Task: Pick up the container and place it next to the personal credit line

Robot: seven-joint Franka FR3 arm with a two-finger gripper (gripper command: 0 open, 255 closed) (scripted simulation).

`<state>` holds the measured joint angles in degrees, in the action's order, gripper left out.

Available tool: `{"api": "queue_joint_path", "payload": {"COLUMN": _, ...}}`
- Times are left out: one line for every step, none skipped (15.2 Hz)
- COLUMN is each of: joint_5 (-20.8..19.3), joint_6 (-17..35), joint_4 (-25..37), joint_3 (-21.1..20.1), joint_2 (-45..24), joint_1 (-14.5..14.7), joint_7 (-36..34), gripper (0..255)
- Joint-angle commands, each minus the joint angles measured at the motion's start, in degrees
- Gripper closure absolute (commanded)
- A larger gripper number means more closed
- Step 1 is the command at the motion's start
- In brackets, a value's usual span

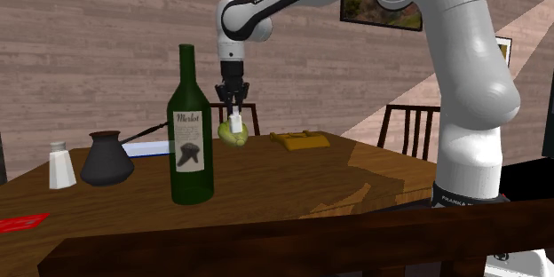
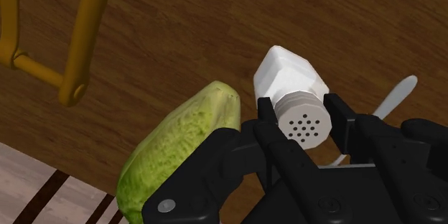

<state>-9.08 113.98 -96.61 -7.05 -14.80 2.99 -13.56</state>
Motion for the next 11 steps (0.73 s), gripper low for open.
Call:
{"api": "queue_joint_path", "payload": {"joint_5": 0.13, "joint_6": -1.66, "joint_4": 1.46, "joint_3": -0.03, "joint_2": 0.20, "joint_1": 0.00, "joint_7": 0.27, "gripper": 255}}
{"api": "queue_joint_path", "payload": {"joint_5": 0.19, "joint_6": -2.38, "joint_4": 2.06, "joint_3": -0.04, "joint_2": 0.32, "joint_1": 0.01, "joint_7": 0.36, "gripper": 255}}
{"api": "queue_joint_path", "payload": {"joint_5": 0.24, "joint_6": -3.10, "joint_4": 2.67, "joint_3": -0.06, "joint_2": 0.44, "joint_1": 0.02, "joint_7": 0.46, "gripper": 255}}
{"api": "queue_joint_path", "payload": {"joint_5": 0.29, "joint_6": -3.82, "joint_4": 3.30, "joint_3": -0.07, "joint_2": 0.54, "joint_1": 0.03, "joint_7": 0.55, "gripper": 255}}
{"api": "queue_joint_path", "payload": {"joint_5": 0.34, "joint_6": -4.55, "joint_4": 3.94, "joint_3": -0.09, "joint_2": 0.63, "joint_1": 0.04, "joint_7": 0.64, "gripper": 255}}
{"api": "queue_joint_path", "payload": {"joint_5": 0.38, "joint_6": -5.29, "joint_4": 4.61, "joint_3": -0.10, "joint_2": 0.71, "joint_1": 0.06, "joint_7": 0.74, "gripper": 255}}
{"api": "queue_joint_path", "payload": {"joint_5": 0.42, "joint_6": -6.03, "joint_4": 5.29, "joint_3": -0.11, "joint_2": 0.77, "joint_1": 0.07, "joint_7": 0.83, "gripper": 255}}
{"api": "queue_joint_path", "payload": {"joint_5": 0.46, "joint_6": -6.77, "joint_4": 5.98, "joint_3": -0.13, "joint_2": 0.82, "joint_1": 0.09, "joint_7": 0.92, "gripper": 255}}
{"api": "queue_joint_path", "payload": {"joint_5": 0.49, "joint_6": -7.52, "joint_4": 6.70, "joint_3": -0.14, "joint_2": 0.86, "joint_1": 0.10, "joint_7": 1.00, "gripper": 255}}
{"api": "queue_joint_path", "payload": {"joint_5": 0.52, "joint_6": -8.27, "joint_4": 7.43, "joint_3": -0.15, "joint_2": 0.88, "joint_1": 0.12, "joint_7": 1.09, "gripper": 255}}
{"api": "queue_joint_path", "payload": {"joint_5": 0.55, "joint_6": -9.03, "joint_4": 8.19, "joint_3": -0.16, "joint_2": 0.89, "joint_1": 0.14, "joint_7": 1.18, "gripper": 255}}
